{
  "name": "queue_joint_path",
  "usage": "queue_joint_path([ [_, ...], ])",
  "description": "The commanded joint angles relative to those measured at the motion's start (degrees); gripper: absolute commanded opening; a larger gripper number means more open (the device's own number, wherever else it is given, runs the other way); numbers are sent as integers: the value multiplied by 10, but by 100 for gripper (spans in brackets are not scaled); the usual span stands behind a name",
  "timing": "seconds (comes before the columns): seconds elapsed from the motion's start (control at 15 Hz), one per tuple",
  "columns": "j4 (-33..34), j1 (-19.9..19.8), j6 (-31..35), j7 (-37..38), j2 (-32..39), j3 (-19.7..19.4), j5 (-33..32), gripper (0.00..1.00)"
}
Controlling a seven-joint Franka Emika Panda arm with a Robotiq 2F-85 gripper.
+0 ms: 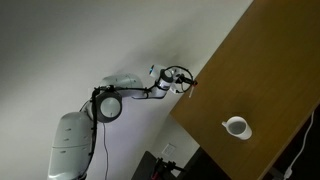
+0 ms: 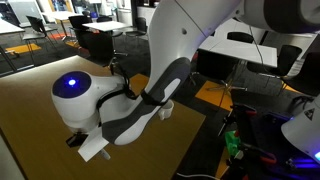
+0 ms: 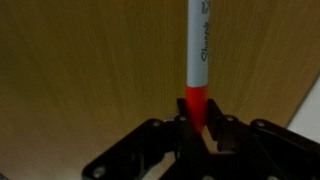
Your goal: Take the red marker out of the white mug and place it on the table
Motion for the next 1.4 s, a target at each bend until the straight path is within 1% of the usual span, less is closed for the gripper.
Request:
queue_joint_path([
  [0.0, 53, 38, -12, -61, 51, -42, 88, 6],
  [0.2, 84, 61, -21, -87, 87, -71, 153, 6],
  [0.33, 105, 69, -26, -100, 108, -80, 185, 6],
  [0.47, 125, 76, -37, -107, 126, -88, 209, 6],
  [0.67, 152, 82, -53, -107, 146, -97, 229, 6],
  [0.73, 161, 82, -60, -109, 151, -96, 233, 13],
  [0.8, 169, 82, -68, -105, 156, -97, 237, 47],
  [0.87, 176, 82, -73, -105, 160, -98, 239, 49],
  [0.93, 182, 82, -79, -103, 162, -100, 240, 55],
  [1.07, 188, 81, -88, -99, 162, -103, 242, 70],
  [1.13, 180, 75, -88, -87, 153, -96, 221, 77],
  [1.33, 160, 80, -66, -70, 131, -112, 214, 100],
])
